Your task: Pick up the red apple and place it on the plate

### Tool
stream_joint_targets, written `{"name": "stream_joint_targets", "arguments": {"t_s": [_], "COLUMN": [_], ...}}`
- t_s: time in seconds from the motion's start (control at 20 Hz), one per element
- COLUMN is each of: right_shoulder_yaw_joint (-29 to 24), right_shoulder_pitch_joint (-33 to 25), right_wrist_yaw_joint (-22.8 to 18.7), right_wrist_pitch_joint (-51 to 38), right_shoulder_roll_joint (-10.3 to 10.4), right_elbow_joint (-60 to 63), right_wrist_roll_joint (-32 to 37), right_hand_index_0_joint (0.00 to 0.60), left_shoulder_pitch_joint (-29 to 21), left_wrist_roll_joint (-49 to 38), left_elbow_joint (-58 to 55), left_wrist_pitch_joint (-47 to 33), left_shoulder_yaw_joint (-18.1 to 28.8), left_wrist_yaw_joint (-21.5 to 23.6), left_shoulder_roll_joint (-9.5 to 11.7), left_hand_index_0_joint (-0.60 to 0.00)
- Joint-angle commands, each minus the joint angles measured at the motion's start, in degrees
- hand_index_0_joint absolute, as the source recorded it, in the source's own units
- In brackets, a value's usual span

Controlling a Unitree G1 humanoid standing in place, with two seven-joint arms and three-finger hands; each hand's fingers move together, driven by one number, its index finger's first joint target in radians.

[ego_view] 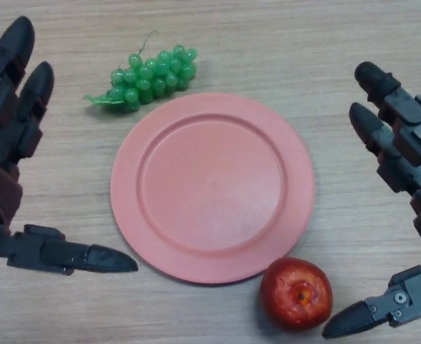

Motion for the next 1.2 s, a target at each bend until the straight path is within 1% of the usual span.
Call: {"name": "stream_joint_targets", "arguments": {"t_s": [0.05, 0.15, 0.3, 0.35, 0.45, 0.55, 0.65, 0.85, 0.95, 1.05, 1.1, 1.2], "right_shoulder_yaw_joint": [-2.71, -2.3, 0.1, 1.29, 2.85, 5.09, 6.24, 7.33, 7.26, 7.47, 7.26, 7.55], "right_shoulder_pitch_joint": [1.74, 4.51, 7.88, 8.57, 8.8, 9.45, 9.05, 6.63, 4.67, 3.13, 2.97, 3.12], "right_wrist_yaw_joint": [0.86, 2.22, 1.94, 0.69, -2.62, -6.17, -8.97, -13.05, -15.27, -17.29, -19.09, -19.17], "right_wrist_pitch_joint": [-12.51, -19.77, -30.36, -36.7, -46.54, -52.5, -56.99, -62.45, -64.95, -64.98, -63.52, -62.52], "right_shoulder_roll_joint": [0.43, 0.93, 1.24, 1.26, 1.23, 0.77, -0.25, -0.93, -0.64, -0.05, 0.35, 0.5], "right_elbow_joint": [-2.46, 1.01, 8.57, 13.43, 21.82, 28.01, 34.65, 46.92, 52.76, 56.28, 56.61, 56.28], "right_wrist_roll_joint": [3.2, 1.27, -2.33, -4.68, -7.85, -10.54, -14.09, -17.58, -18.74, -18.2, -18.94, -17.43], "right_hand_index_0_joint": [0.0, 0.0, 0.0, 0.0, 0.0, 0.0, 0.0, 0.0, 0.0, 0.0, 0.0, 0.2], "left_shoulder_pitch_joint": [-1.47, -2.19, -2.1, -1.97, -1.9, -2.24, -2.55, -2.34, -2.81, -3.39, -3.58, -3.68], "left_wrist_roll_joint": [-1.45, -1.51, -0.29, 0.28, 0.62, 0.34, 0.43, 1.16, 0.74, 0.67, 0.79, 0.92], "left_elbow_joint": [-3.17, -2.31, -1.85, -1.86, -1.81, -1.38, -1.3, -0.58, -0.55, -0.03, 0.25, 0.43], "left_wrist_pitch_joint": [-3.76, -4.24, -6.0, -6.34, -6.44, -6.23, -6.26, -7.24, -6.6, -6.5, -6.56, -6.61], "left_shoulder_yaw_joint": [3.9, 4.01, 2.91, 2.46, 2.04, 2.25, 2.46, 1.63, 2.25, 2.41, 2.29, 2.19], "left_wrist_yaw_joint": [2.1, 2.76, 3.56, 3.69, 3.74, 3.76, 3.77, 3.92, 3.82, 4.03, 4.2, 4.27], "left_shoulder_roll_joint": [1.66, 1.95, 1.82, 1.75, 1.65, 1.87, 2.09, 1.86, 2.24, 2.51, 2.56, 2.61], "left_hand_index_0_joint": [0.0, 0.0, 0.0, 0.0, 0.0, 0.0, 0.0, 0.0, 0.0, 0.0, 0.0, 0.0]}}
